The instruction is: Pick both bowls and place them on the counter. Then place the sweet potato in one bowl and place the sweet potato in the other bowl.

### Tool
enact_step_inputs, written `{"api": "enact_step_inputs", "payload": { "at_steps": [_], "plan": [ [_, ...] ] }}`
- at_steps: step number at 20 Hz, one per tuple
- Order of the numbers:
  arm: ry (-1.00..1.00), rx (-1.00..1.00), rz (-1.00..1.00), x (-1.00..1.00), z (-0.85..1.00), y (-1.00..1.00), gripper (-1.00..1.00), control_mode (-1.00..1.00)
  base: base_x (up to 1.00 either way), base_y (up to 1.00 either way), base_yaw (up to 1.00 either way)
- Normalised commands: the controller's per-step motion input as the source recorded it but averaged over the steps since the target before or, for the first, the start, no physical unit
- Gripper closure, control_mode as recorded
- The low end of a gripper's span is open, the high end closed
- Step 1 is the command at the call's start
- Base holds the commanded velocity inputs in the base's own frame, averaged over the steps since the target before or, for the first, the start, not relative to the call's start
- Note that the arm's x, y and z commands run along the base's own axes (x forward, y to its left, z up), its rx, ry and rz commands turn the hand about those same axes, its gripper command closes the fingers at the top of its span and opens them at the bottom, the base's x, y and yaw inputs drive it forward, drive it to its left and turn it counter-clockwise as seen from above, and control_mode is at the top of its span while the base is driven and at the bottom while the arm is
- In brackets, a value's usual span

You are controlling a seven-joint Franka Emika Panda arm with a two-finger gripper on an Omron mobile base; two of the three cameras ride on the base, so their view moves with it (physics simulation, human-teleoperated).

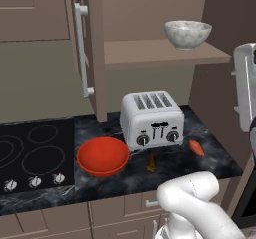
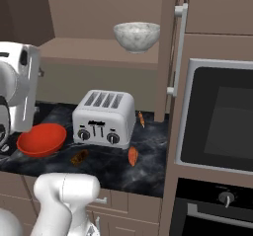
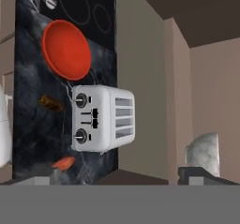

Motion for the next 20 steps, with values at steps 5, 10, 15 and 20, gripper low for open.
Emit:
{"api": "enact_step_inputs", "payload": {
  "at_steps": [5, 10, 15, 20],
  "plan": [
    [-0.02, 0.0, 0.03, 0.05, 0.26, -0.3, -1.0, -1.0, 0.0, 0.0, 0.0],
    [-0.1, 0.0, 0.12, 0.0, 0.12, -0.4, -1.0, -1.0, 0.0, 0.0, 0.0],
    [-0.05, 0.0, 0.07, 0.1, 0.0, -0.22, -1.0, -1.0, 0.0, 0.0, 0.0],
    [0.0, 0.03, 0.01, 0.26, 0.09, -0.14, -1.0, -1.0, 0.0, 0.0, 0.0]
  ]
}}
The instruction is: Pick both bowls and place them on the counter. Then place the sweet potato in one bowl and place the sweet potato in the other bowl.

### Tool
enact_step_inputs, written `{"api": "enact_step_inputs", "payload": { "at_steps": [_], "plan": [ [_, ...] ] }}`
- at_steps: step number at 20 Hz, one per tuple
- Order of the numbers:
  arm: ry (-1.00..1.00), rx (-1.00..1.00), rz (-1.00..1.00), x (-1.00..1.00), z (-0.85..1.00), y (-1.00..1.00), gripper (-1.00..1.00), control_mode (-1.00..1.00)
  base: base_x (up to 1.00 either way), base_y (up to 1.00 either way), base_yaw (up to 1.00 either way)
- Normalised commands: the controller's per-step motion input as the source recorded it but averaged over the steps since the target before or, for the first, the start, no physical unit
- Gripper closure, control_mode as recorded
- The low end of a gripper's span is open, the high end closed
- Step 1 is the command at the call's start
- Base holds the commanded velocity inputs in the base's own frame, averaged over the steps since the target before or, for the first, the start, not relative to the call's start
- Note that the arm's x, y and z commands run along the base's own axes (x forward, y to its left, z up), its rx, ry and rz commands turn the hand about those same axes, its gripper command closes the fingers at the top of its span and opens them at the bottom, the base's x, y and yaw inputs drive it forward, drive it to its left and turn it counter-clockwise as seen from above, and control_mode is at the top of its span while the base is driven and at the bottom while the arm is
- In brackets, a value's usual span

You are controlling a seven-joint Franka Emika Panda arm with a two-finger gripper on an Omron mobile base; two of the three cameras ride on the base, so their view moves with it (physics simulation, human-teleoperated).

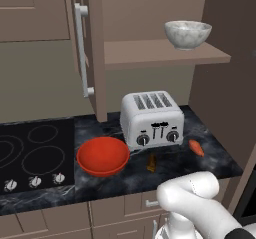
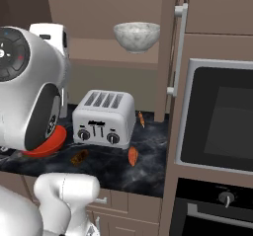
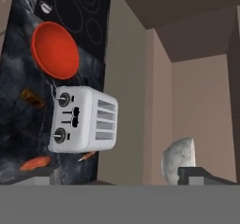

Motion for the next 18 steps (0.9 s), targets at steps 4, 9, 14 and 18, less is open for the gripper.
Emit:
{"api": "enact_step_inputs", "payload": {
  "at_steps": [4, 9, 14, 18],
  "plan": [
    [0.0, 0.0, 0.01, 0.37, 0.1, -0.09, -1.0, -1.0, 0.0, 0.0, 0.0],
    [0.0, 0.0, 0.0, 0.46, 0.02, 0.0, -1.0, -1.0, 0.0, 0.0, 0.0],
    [-0.01, 0.0, 0.0, 0.42, -0.03, 0.0, -1.0, -1.0, 0.0, 0.0, 0.0],
    [0.0, 0.0, -0.01, 0.45, -0.01, -0.01, -1.0, -1.0, 0.0, 0.0, 0.0]
  ]
}}
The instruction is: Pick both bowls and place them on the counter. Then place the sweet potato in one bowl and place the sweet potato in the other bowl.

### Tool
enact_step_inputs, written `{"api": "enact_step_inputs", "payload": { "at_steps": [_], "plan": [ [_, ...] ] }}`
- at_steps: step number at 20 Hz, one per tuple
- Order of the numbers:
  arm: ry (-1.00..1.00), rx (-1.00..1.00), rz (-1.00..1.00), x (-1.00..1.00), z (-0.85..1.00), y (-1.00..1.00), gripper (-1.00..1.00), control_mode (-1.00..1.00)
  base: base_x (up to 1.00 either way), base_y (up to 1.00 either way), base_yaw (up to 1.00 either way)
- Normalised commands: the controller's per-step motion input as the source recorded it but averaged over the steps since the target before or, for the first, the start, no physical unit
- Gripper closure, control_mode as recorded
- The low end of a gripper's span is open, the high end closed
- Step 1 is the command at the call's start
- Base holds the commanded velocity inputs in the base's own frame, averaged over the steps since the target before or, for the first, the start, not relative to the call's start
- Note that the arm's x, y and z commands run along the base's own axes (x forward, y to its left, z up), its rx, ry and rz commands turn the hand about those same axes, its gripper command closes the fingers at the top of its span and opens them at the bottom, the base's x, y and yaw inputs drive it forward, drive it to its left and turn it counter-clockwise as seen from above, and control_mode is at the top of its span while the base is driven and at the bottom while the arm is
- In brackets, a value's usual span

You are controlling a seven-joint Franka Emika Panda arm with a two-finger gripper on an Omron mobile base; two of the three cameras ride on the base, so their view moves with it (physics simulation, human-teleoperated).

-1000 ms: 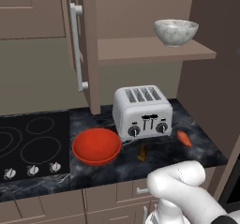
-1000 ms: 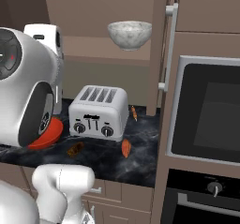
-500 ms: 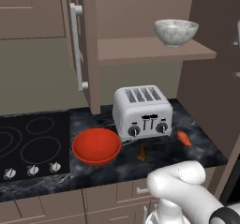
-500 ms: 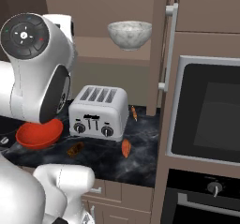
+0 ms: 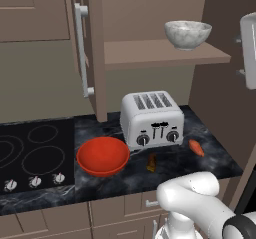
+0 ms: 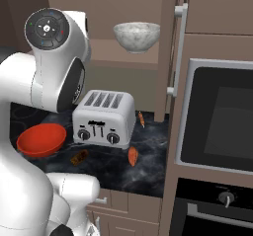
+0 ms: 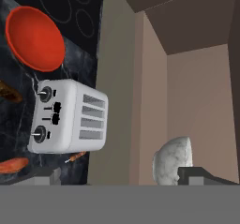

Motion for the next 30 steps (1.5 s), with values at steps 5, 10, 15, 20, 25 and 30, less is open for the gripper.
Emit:
{"api": "enact_step_inputs", "payload": {
  "at_steps": [5, 10, 15, 20, 25, 30],
  "plan": [
    [0.0, 0.0, -0.08, 0.46, -0.01, -0.01, -1.0, -1.0, 0.0, 0.0, 0.0],
    [0.0, 0.02, -0.07, 0.4, -0.08, -0.08, -1.0, -1.0, 0.0, 0.0, 0.0],
    [-0.01, 0.06, -0.04, 0.39, -0.12, -0.13, -1.0, -1.0, 0.0, 0.0, 0.0],
    [0.0, 0.13, 0.0, 0.39, 0.0, -0.16, -1.0, -1.0, 0.0, 0.0, 0.0],
    [0.0, 0.09, 0.0, 0.41, 0.01, -0.11, -1.0, -1.0, 0.0, 0.0, 0.0],
    [-0.01, -0.02, 0.0, 0.39, 0.09, 0.01, -1.0, -1.0, 0.0, 0.0, 0.0]
  ]
}}
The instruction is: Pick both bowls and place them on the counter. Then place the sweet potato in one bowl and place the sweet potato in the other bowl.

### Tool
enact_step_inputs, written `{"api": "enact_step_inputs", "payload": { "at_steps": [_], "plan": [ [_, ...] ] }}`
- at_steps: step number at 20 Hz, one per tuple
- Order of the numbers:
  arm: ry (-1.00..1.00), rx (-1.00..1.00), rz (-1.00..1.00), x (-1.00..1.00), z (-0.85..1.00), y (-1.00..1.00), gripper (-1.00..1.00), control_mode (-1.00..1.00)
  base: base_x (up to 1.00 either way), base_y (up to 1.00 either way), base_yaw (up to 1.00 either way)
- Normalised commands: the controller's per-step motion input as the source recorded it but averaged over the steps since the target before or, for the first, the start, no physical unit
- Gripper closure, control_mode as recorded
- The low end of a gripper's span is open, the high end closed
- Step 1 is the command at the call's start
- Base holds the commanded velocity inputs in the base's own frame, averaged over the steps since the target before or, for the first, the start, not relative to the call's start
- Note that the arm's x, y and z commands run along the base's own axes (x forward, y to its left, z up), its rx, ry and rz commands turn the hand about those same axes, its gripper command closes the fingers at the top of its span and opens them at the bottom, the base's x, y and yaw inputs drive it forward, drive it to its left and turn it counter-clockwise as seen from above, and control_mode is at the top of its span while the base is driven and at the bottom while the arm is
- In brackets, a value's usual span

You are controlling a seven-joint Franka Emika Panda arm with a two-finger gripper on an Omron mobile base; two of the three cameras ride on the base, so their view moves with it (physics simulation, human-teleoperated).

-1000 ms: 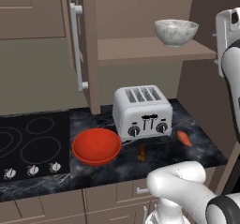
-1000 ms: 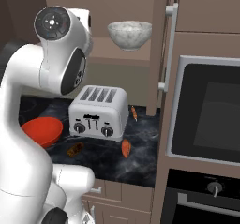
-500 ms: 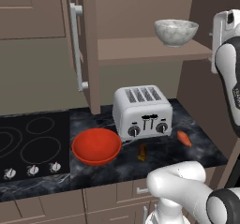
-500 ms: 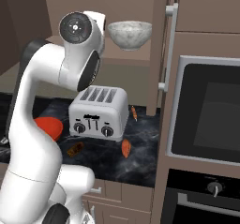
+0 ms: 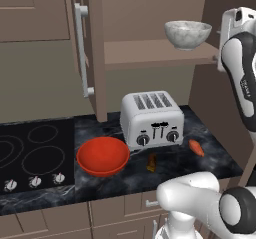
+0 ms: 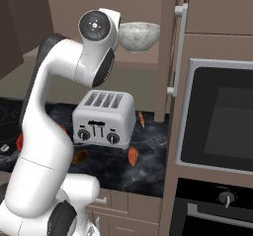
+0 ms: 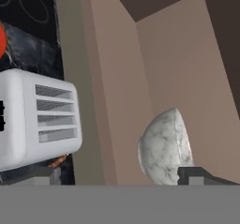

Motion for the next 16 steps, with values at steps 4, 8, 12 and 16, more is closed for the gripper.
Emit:
{"api": "enact_step_inputs", "payload": {
  "at_steps": [4, 8, 12, 16],
  "plan": [
    [0.0, -0.01, 0.0, 0.36, 0.06, -0.01, -1.0, -1.0, 0.0, 0.0, 0.0],
    [0.01, 0.0, 0.0, 0.23, 0.05, -0.16, -1.0, -1.0, 0.0, 0.0, 0.0],
    [0.05, 0.0, 0.0, 0.2, 0.02, -0.14, -1.0, -1.0, 0.0, 0.0, 0.0],
    [0.06, 0.0, 0.0, 0.28, 0.0, -0.04, -1.0, -1.0, 0.0, 0.0, 0.0]
  ]
}}
